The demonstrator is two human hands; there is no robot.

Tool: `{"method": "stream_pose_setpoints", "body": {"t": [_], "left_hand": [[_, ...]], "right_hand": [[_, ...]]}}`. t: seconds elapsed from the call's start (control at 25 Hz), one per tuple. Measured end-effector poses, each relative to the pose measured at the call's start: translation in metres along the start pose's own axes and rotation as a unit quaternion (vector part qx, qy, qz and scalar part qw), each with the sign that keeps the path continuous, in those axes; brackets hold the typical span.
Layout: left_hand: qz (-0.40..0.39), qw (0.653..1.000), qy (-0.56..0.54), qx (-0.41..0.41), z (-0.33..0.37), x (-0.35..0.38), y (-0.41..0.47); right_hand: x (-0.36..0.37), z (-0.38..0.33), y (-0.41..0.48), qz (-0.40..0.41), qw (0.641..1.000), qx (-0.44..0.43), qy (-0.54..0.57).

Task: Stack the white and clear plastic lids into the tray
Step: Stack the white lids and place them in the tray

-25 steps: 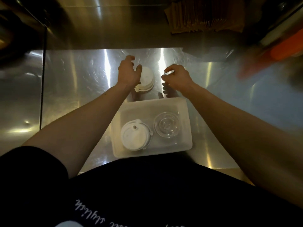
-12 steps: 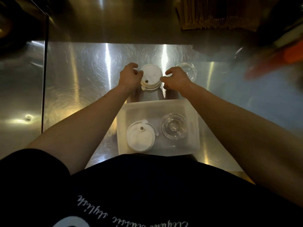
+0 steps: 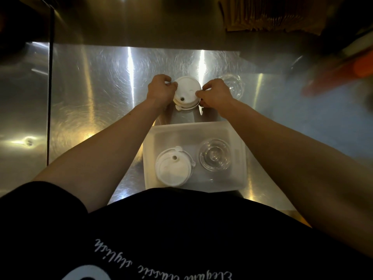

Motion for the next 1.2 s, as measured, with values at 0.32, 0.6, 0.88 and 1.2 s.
{"method": "stream_pose_setpoints", "body": {"t": [0.32,0.6,0.88,1.2], "left_hand": [[-0.005,0.997,-0.064,-0.046,-0.022,0.001,0.002],[0.007,0.994,-0.098,-0.049,-0.01,-0.007,-0.01],[0.019,0.991,-0.135,0.0,0.02,-0.009,-0.034],[0.032,0.985,-0.157,0.065,0.041,-0.019,-0.072]], "right_hand": [[-0.001,0.0,-0.004,-0.001,1.0,0.004,0.024],[-0.008,0.002,-0.018,-0.003,0.996,0.013,0.093],[-0.033,-0.001,-0.034,0.048,0.991,-0.047,0.114],[-0.048,0.004,-0.071,0.049,0.982,-0.115,0.144]]}}
Point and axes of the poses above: each hand's wrist, its own y-axis towards the middle knuckle, its own x-axis out of the palm, z = x × y, the point moved 7 cm from there along y, towards the middle knuckle, and after that the axes turned 13 degrees about x, right-handed, at the moved point
